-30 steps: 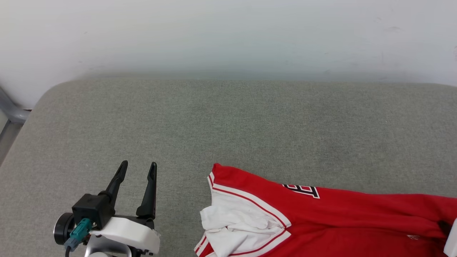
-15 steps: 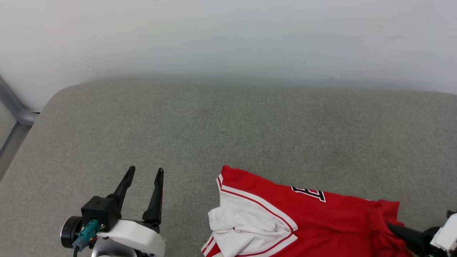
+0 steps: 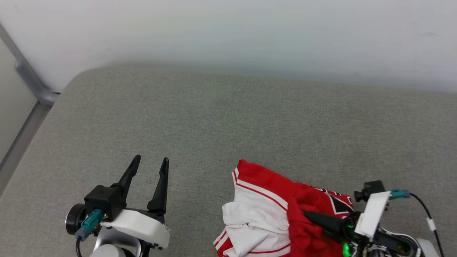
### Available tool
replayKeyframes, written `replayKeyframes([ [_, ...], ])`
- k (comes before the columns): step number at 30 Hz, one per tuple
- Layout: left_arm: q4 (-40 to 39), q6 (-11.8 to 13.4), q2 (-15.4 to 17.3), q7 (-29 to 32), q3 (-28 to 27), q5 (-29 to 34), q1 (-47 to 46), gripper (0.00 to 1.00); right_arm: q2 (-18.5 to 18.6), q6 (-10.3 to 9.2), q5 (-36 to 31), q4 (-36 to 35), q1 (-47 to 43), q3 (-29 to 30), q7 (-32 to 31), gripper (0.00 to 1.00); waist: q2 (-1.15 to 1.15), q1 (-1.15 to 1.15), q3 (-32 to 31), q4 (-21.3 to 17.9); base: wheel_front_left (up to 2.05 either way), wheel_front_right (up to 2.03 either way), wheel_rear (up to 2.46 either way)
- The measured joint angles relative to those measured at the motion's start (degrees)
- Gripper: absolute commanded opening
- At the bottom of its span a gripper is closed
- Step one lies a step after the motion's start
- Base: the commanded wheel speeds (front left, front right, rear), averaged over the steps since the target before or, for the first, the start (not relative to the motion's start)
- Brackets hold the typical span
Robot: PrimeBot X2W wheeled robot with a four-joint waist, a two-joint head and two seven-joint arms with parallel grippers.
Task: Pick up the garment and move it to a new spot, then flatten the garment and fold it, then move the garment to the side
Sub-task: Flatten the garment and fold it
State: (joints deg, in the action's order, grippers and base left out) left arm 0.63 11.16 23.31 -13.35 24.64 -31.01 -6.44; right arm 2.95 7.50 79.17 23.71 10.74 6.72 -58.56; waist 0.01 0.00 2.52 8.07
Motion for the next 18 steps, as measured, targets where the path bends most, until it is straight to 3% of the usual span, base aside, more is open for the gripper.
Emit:
replayKeyframes([
  [7,0.8,-0.8,-1.1,-0.6,0.2,0.0,-1.5,1.0,0.0,0.0,5.7,0.1,3.1,-14.8,9.0,0.0,0.0,0.0,2.6,1.8,0.0,0.0,0.0],
  [12,2.2,-1.6,-2.5,-1.0,0.3,-0.3,-2.5,1.0,-0.1,0.0,3.0,2.8,4.6,-18.5,17.0,0.0,0.0,0.0,4.3,2.9,0.0,0.0,0.0],
  [13,2.5,-1.8,-2.6,-1.0,0.4,-0.3,-2.6,1.0,-0.1,0.0,2.1,3.7,4.7,-18.8,18.3,0.06,0.0,0.0,4.6,3.1,0.0,0.0,0.0],
  [14,2.7,-2.1,-2.8,-1.1,0.3,-0.2,-2.8,1.0,-0.1,0.0,1.3,4.3,4.9,-19.3,19.1,0.19,-0.01,0.0,4.8,3.2,0.0,0.0,0.0],
  [15,2.9,-2.2,-3.1,-1.2,0.3,-0.2,-3.0,1.0,-0.1,0.0,1.3,4.6,4.9,-19.7,19.6,0.41,0.0,-0.01,5.0,3.3,0.0,0.0,0.0],
  [16,3.1,-2.4,-3.3,-1.3,0.3,-0.1,-3.2,1.0,-0.1,0.0,1.5,4.8,4.9,-20.1,20.3,1.0,0.0,0.0,5.2,3.3,0.0,0.0,0.0],
  [18,3.5,-2.6,-3.6,-1.4,0.2,-0.1,-3.3,1.0,-0.1,-0.01,1.5,4.9,5.1,-20.9,21.6,1.0,0.0,0.0,5.4,3.2,0.0,0.0,0.0],
])
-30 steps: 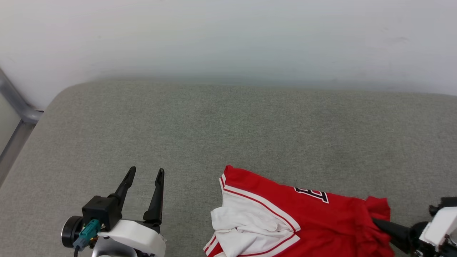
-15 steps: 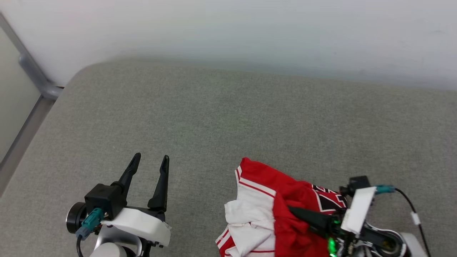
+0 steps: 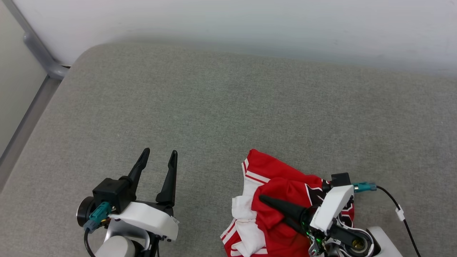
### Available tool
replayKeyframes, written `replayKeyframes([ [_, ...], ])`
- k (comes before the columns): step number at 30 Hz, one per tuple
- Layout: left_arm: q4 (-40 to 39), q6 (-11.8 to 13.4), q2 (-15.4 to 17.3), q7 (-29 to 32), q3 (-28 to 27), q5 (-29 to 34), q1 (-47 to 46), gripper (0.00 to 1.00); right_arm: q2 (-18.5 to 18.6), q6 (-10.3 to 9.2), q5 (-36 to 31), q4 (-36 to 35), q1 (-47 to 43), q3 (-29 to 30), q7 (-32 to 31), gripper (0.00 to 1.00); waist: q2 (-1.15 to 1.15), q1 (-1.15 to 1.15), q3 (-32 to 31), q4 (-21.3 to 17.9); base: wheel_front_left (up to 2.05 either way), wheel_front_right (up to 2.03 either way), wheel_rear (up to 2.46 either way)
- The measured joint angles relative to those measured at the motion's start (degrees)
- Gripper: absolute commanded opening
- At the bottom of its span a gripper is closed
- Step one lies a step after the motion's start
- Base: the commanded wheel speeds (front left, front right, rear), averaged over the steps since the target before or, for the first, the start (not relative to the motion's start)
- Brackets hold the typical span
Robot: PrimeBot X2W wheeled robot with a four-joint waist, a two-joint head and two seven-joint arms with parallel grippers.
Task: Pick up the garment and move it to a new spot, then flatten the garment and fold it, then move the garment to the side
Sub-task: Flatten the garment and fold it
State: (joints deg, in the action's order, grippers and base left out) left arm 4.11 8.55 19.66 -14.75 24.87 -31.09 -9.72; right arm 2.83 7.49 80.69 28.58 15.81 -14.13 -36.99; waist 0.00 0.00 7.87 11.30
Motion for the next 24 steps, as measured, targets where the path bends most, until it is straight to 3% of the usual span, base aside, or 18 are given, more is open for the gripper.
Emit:
replayKeyframes([
  [6,0.9,-0.5,-0.2,-0.1,-0.6,0.3,0.0,1.0,0.0,0.0,-2.3,-3.2,0.9,-2.4,4.8,1.0,0.0,0.0,-0.2,-1.4,0.0,0.0,0.0],
  [15,1.4,-0.8,-0.1,-0.1,-0.9,0.7,0.1,1.0,2.8,0.0,-18.6,-10.1,1.9,-8.5,11.7,1.0,0.0,0.0,-1.7,-4.2,0.0,0.0,0.0],
  [24,1.2,-0.2,0.3,0.0,-0.8,0.6,1.3,1.0,6.4,0.0,-34.8,-15.0,-1.9,-5.1,15.3,1.0,0.0,0.0,-4.3,-6.3,0.0,0.0,0.0],
])
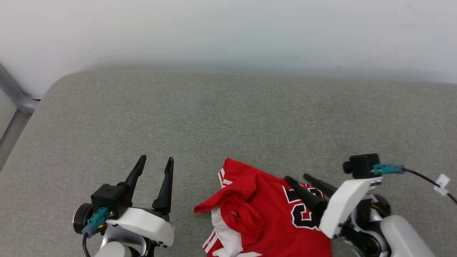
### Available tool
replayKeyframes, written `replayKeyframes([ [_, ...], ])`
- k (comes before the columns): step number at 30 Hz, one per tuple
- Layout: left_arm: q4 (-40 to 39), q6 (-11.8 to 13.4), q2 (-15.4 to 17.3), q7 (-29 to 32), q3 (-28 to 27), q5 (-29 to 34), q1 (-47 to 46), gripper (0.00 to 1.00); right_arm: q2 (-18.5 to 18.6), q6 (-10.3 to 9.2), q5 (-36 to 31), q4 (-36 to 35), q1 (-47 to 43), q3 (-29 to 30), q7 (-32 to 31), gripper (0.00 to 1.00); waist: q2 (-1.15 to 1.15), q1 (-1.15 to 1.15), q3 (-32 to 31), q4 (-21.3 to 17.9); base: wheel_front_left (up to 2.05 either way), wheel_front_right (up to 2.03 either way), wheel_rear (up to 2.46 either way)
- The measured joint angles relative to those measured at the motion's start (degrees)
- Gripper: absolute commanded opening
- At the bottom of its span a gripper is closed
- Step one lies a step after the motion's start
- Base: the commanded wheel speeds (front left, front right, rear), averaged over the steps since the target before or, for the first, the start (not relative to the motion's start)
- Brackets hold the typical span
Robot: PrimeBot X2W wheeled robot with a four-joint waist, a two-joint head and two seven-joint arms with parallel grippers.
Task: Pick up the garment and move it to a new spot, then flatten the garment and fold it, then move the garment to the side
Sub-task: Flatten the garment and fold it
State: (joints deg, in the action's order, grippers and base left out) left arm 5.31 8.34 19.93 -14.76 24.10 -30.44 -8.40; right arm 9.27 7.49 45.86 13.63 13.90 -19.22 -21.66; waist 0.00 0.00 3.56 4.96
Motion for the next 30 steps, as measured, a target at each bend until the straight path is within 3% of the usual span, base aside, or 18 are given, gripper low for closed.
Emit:
replayKeyframes([
  [1,-0.1,0.1,0.1,0.0,0.0,0.0,0.1,1.0,0.6,0.0,-2.2,-0.8,-0.4,1.2,0.7,1.0,0.0,0.0,-0.2,-0.2,0.0,0.0,0.0],
  [2,-0.3,0.4,0.5,0.2,-0.1,-0.1,0.8,1.0,1.5,0.0,-7.9,-3.0,-2.4,6.2,2.6,1.0,0.0,0.0,-0.9,-0.7,0.0,0.0,0.0],
  [7,-0.7,1.3,1.1,0.2,-0.6,-0.3,2.1,1.0,0.8,0.0,-17.8,-6.6,-6.7,15.1,5.0,1.0,0.0,0.0,-2.2,-1.8,0.0,0.0,0.0],
  [15,-0.9,2.5,1.6,0.2,-1.1,-0.4,3.5,1.0,-1.5,0.0,-30.5,-14.2,-12.2,24.4,12.2,1.0,0.0,0.0,-4.0,-3.0,0.0,0.0,0.0],
  [23,-0.3,3.0,1.8,0.0,-1.5,0.4,4.5,1.0,-3.6,0.01,-35.7,-19.8,-16.5,25.6,21.4,1.0,0.0,0.0,-5.0,-3.4,0.0,0.0,0.0],
  [30,0.2,2.7,1.8,-0.1,-2.1,0.5,4.7,1.0,-5.2,0.01,-36.4,-22.2,-19.5,25.2,22.2,1.0,0.0,0.0,-4.9,-3.5,0.0,0.0,0.0],
])
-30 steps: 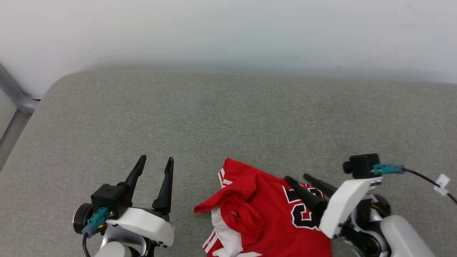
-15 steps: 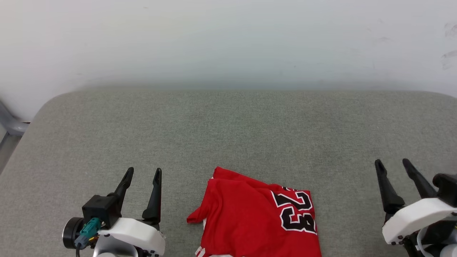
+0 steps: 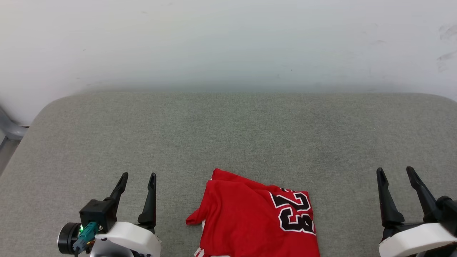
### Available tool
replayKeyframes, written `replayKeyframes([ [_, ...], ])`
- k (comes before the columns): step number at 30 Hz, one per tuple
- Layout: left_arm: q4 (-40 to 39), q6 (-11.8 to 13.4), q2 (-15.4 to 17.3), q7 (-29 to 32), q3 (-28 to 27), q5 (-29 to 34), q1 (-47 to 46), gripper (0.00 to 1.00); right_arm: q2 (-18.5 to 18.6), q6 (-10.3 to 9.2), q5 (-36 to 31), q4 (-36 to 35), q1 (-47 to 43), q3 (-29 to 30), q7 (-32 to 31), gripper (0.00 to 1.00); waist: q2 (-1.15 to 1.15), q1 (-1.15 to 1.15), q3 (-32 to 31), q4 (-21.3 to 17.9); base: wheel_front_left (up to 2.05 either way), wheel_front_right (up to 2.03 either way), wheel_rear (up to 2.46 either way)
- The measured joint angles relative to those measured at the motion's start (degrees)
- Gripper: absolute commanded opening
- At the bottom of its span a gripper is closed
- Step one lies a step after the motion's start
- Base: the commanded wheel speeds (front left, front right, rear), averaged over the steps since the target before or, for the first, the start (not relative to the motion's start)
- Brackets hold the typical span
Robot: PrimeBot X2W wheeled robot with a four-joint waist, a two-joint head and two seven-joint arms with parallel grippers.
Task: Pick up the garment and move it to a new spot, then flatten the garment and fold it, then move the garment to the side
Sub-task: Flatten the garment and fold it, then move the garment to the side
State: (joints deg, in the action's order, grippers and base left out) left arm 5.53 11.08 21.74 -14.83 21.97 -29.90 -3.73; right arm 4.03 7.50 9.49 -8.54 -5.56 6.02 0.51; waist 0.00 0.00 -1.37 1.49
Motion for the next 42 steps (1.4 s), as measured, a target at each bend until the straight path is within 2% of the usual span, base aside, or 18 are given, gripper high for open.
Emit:
replayKeyframes([
  [9,0.5,-0.5,-0.2,-0.1,-0.6,1.0,0.0,1.0,-0.7,0.0,0.5,-1.0,-0.5,1.1,-3.3,1.0,0.0,0.0,0.4,0.0,0.0,0.0,0.0],
  [13,0.4,-0.8,-0.6,-0.1,-0.9,1.3,-0.4,1.0,-0.7,0.0,3.1,0.9,-1.1,3.2,-8.3,1.0,0.0,0.0,0.8,0.5,0.0,0.0,0.0],
  [18,0.2,-1.5,-0.9,-0.1,-1.5,1.7,-1.1,1.0,0.6,0.0,10.4,6.4,-1.2,4.5,-17.6,1.0,0.0,0.0,1.7,1.1,0.0,0.0,0.0],
  [27,-0.2,-3.6,-3.1,-0.1,-2.2,3.0,-4.0,1.0,1.3,-0.01,20.6,15.0,2.8,0.0,-32.4,1.0,0.0,0.0,5.9,3.4,0.0,0.0,0.0],
  [36,0.5,-5.5,-4.9,-0.2,-3.3,4.5,-5.4,1.0,0.5,0.04,29.7,22.2,7.5,-3.9,-38.1,1.0,0.0,0.0,9.4,5.7,0.0,0.0,0.0],
  [42,1.2,-6.4,-5.8,-0.2,-4.1,5.5,-5.9,1.0,0.4,0.07,32.7,25.9,9.6,-6.0,-40.9,1.0,0.0,0.0,10.1,6.4,0.0,0.0,0.0],
])
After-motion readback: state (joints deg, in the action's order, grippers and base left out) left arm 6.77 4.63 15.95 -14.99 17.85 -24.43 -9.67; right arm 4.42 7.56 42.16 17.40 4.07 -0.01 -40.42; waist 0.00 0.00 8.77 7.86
